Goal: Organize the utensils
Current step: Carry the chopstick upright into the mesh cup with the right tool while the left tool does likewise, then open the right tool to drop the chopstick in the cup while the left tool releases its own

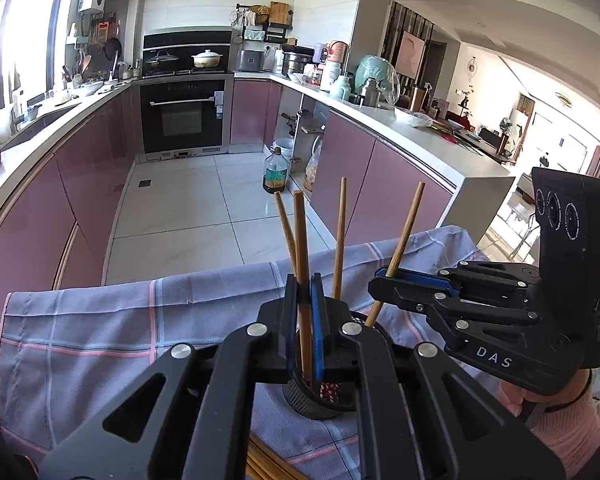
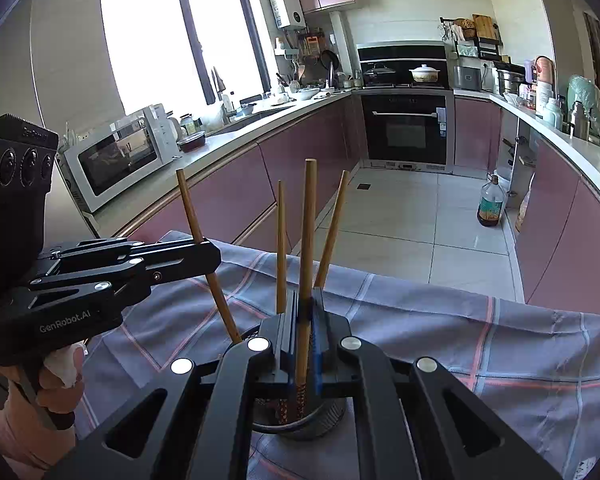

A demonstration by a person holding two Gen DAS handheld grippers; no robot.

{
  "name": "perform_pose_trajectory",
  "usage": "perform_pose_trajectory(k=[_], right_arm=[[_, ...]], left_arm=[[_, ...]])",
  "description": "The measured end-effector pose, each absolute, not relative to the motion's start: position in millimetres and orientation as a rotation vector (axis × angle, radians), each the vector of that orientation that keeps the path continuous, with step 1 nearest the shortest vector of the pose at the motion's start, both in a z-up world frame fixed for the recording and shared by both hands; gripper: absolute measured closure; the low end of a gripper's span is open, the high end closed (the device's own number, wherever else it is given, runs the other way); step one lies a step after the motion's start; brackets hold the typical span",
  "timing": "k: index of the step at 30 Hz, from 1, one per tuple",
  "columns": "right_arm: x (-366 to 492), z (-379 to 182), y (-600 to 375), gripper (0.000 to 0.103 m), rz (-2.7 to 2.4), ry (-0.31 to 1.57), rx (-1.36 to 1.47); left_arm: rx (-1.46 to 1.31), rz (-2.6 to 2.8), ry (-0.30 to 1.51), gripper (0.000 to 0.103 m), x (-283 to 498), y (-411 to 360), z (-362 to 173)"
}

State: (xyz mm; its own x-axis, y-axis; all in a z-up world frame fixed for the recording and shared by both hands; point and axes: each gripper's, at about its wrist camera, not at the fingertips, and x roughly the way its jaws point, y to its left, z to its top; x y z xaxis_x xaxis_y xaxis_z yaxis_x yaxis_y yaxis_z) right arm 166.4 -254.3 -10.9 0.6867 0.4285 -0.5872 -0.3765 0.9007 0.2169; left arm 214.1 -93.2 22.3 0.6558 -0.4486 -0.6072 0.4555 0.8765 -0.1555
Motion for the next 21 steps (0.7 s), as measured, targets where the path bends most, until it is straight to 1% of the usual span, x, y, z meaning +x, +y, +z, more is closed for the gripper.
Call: perform_pose_trajectory(k=[10,15,18,19,20,21], right_arm=[[176,-17,-257,0.095,0.439,0.694,0.107],[173,-18,-257,0.094,0.447,0.686,0.112],[167,-17,-256,0.094,0.452,0.673,0.108],[165,-16,-256,0.093,0.453,0.665,0.106],[162,-16,-256,0.089,0.456,0.656,0.103],[158,-15,-255,0.081,0.46,0.647,0.101]], left_arm=[[-0.016,-0.494,0.729,0.095,233,-91,8],[-0.02,-0.48,0.712,0.095,225,-86,4],[-0.017,-0.458,0.678,0.091,213,-81,5],[-0.017,-0.454,0.666,0.087,209,-79,5],[-0.019,-0.446,0.654,0.082,204,-77,5],[-0.02,-0.436,0.643,0.079,199,-74,6]])
